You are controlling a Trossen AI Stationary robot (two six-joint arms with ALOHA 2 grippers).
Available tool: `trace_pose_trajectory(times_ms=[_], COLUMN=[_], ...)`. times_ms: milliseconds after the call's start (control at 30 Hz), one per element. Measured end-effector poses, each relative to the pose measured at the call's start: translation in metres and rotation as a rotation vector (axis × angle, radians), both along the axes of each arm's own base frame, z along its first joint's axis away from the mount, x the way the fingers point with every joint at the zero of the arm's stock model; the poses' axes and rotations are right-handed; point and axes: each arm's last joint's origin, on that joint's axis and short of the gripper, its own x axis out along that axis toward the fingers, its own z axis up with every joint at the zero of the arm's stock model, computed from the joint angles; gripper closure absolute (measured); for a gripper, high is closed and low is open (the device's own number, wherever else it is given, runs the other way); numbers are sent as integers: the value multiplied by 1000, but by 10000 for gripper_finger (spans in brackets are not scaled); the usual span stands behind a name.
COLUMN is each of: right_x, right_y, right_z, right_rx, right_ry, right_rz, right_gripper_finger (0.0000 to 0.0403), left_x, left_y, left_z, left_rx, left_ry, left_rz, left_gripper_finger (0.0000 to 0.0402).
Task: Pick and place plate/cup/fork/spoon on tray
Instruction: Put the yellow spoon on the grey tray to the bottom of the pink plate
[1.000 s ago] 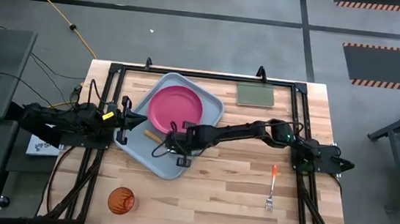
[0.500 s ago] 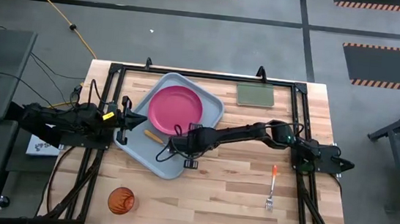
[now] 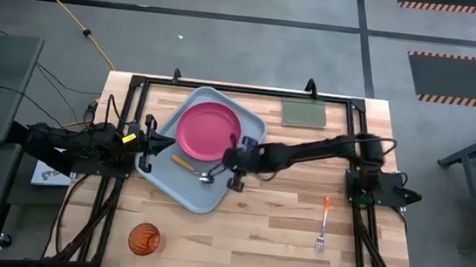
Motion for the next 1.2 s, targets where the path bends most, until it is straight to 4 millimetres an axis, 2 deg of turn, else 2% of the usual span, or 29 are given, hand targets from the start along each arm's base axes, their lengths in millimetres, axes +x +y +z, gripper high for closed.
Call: trace_pose_trajectory(times_ms=[67,167,333,567,767,1200], right_x=[-2,0,8,18,27,31], right_y=[-4,-3,8,27,31,31], right_z=[8,10,-9,-25,-40,-57], right_rx=[65,146,188,127,60,33], right_ry=[-133,-207,-137,-121,-155,-137], right_rz=[-7,18,98,275,361,393], right_gripper_finger=[403,403,403,403,403,403], left_x=[0,0,0,0,0,0], left_y=[0,0,0,0,0,0], left_z=[0,0,0,-2,-2,-2], left_rx=[1,0,0,1,2,2], left_ry=[0,1,1,18,18,22], left_rz=[0,0,0,0,0,1], left_gripper_finger=[398,398,398,398,398,398])
